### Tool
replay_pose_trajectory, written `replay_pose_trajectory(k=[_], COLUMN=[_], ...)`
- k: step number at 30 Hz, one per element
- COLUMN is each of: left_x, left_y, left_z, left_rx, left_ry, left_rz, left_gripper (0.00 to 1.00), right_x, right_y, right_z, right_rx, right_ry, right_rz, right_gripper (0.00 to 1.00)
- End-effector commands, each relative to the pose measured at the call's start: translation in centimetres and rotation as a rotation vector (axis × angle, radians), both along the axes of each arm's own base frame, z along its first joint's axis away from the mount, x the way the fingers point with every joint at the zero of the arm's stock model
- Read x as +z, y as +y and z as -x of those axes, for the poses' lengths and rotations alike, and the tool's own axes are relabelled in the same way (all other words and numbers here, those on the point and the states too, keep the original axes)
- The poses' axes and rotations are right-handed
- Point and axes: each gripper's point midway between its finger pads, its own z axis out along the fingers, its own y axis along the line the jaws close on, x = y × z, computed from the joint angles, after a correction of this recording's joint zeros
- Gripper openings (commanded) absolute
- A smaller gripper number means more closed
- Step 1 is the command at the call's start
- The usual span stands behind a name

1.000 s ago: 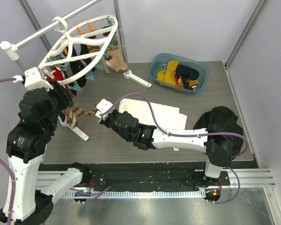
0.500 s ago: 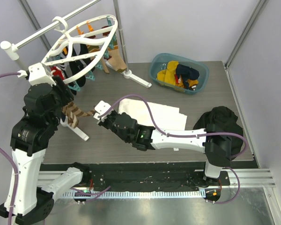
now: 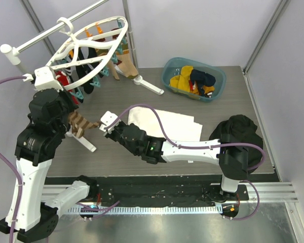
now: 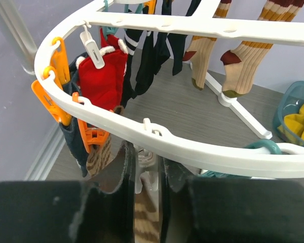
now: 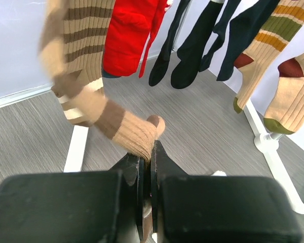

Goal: Remove the socks clipped to the hanger

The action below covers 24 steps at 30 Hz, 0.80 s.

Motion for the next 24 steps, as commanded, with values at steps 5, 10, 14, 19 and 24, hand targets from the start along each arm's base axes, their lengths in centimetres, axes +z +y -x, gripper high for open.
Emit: replay_pose_trajectory(k=[5,10,14,19,24], left_x=[1.2,0.9,1.1,0.6,-0.3], left_y=[-0.9,-1.7,-2.4,-3.3,-2.8], left_z=[-0.7,-0.6,-0.2,0.3,1.6], left_rx=[-0.049,-0.093,-0.140,-0.196,-0.196], left_ry=[-0.072,-0.074,-0.089,-0.120,-0.179], left_rz=[0.020,0.039,0.060,0.083,0.103], left_gripper=[0.00,0.00,0.09,0.58,0.74], right_x=[3.3,2.6,2.4,2.9,2.9], right_y=[-0.1,-0.9,-2.7,-6.8,-12.8], right_z=[0.2,-0.1,-1.4,-4.5,-9.4], right_rx=[-0.009,-0.041,-0.103,-0.193,-0.284], right_ry=[-0.021,0.005,0.031,0.065,0.198], right_rz=[-0.093,-0.106,-0.104,-0.160,-0.318], right_gripper=[0.01,0.01,0.01,0.01,0.01])
